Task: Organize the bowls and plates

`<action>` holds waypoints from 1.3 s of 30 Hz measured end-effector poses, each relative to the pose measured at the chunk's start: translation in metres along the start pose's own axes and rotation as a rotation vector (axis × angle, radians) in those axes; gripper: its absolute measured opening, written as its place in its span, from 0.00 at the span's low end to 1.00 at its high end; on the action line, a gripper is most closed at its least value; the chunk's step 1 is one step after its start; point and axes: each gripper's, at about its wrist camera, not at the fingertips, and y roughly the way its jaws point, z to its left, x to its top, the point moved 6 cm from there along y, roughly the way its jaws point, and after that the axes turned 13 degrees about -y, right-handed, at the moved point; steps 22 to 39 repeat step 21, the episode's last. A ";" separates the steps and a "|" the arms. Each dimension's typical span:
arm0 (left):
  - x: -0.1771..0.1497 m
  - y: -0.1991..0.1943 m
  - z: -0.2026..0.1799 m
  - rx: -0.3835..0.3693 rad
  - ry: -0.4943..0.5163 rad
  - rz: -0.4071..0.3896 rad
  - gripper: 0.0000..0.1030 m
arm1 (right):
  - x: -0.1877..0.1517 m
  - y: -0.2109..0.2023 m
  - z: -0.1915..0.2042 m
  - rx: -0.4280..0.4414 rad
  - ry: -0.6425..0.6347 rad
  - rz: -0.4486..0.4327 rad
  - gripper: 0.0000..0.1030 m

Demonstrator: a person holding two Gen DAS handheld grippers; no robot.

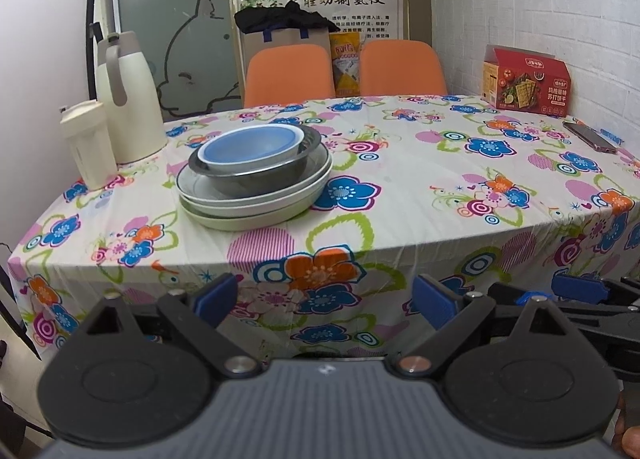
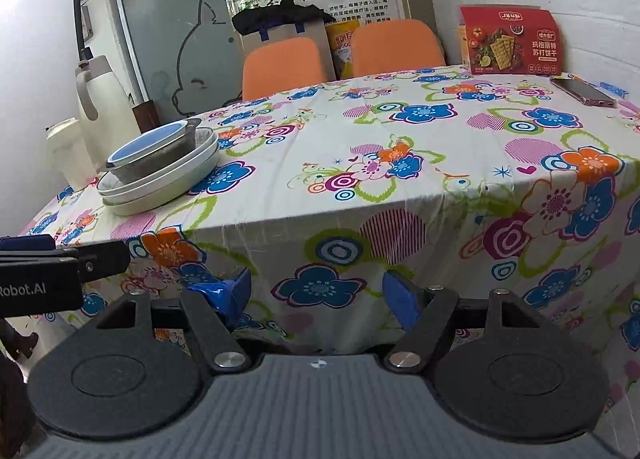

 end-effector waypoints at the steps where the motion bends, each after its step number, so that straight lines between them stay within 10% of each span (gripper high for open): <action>1: -0.001 0.000 0.000 0.001 0.000 0.001 0.91 | -0.001 0.001 0.001 0.004 0.000 0.003 0.57; 39: -0.003 0.001 0.000 -0.026 -0.007 -0.002 0.91 | -0.002 0.005 0.005 0.004 -0.024 0.020 0.57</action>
